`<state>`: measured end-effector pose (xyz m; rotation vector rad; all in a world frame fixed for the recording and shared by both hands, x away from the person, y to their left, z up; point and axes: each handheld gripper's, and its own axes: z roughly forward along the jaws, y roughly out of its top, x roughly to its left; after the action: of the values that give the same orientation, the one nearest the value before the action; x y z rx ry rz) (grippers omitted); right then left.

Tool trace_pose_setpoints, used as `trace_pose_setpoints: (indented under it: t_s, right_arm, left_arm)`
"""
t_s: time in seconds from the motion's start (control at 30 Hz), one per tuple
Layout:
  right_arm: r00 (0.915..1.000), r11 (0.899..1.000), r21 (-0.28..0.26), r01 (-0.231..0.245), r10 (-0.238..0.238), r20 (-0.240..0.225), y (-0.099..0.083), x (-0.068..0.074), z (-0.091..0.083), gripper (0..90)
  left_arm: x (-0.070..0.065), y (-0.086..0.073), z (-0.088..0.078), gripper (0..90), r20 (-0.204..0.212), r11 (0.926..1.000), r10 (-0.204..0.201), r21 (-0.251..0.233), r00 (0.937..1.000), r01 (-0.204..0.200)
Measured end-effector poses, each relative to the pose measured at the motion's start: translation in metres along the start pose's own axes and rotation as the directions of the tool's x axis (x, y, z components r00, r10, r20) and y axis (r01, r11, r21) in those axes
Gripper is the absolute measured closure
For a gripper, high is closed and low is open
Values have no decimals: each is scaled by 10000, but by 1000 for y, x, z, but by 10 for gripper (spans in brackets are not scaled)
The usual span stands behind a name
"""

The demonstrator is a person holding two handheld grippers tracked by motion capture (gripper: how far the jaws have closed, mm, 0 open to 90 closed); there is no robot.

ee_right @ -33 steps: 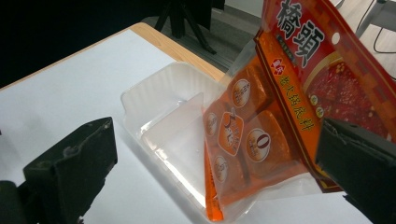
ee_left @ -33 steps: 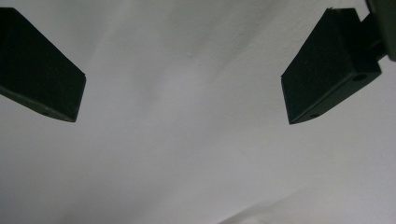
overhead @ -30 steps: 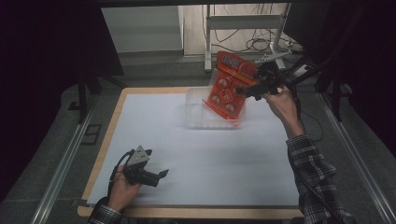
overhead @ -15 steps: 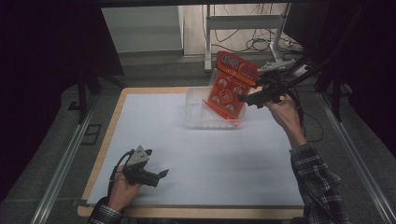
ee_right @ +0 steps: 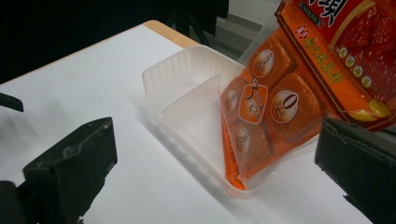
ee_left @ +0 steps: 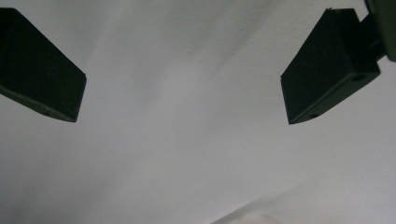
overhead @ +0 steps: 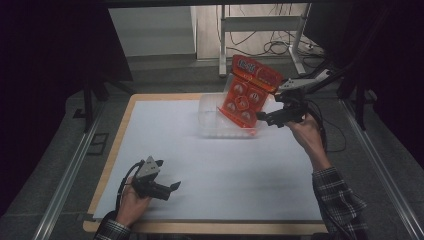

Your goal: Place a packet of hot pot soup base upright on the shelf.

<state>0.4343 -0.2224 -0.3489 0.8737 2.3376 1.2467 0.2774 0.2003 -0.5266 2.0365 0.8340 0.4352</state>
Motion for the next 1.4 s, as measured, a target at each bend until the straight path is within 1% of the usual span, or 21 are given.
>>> trace_pose_setpoints:
  t_s: [0.17,0.27,0.43,0.57,0.7,0.83,0.9,1.0,1.2,1.4]
  right_arm:
    - [10000,10000,-78,22,-23,-55,-14,5,2,0]
    - [10000,9999,-86,53,-53,-19,-21,8,4,0]
    - [9999,9999,-130,57,-58,-93,-33,11,5,0]
    - [9999,9997,-230,-33,30,-164,-41,12,4,0]
    - [9997,9989,-439,-142,133,-201,-49,15,3,0]
    - [9999,9991,-412,-28,22,-156,-55,20,1,0]
    - [9997,9990,-439,-59,48,-252,-57,22,1,0]
    - [9994,9993,-346,-108,96,-346,-61,25,0,0]
    - [9987,9997,-166,-155,147,-489,-69,31,-2,0]
    - [9979,9997,-148,-207,197,-616,-76,39,-8,0]
  left_arm:
    - [0,0,0,0,-40,10000,25,-15,10000,-25]
    - [-1,0,0,0,-58,10000,66,41,10000,-66]
    - [-2,0,2,0,-82,9996,181,207,9998,-179]
    - [-2,0,2,0,-115,9995,226,242,9997,-223]
    - [-3,0,2,0,-138,9993,251,278,9996,-247]
    - [-3,0,3,0,-125,9990,301,323,9995,-297]
    - [-3,0,3,0,-114,9987,353,367,9993,-349]
    - [-4,0,2,0,-111,9987,376,352,9992,-372]
    - [-4,0,3,0,-68,9990,334,293,9994,-332]
    - [-4,0,2,0,-19,9993,270,244,9996,-269]
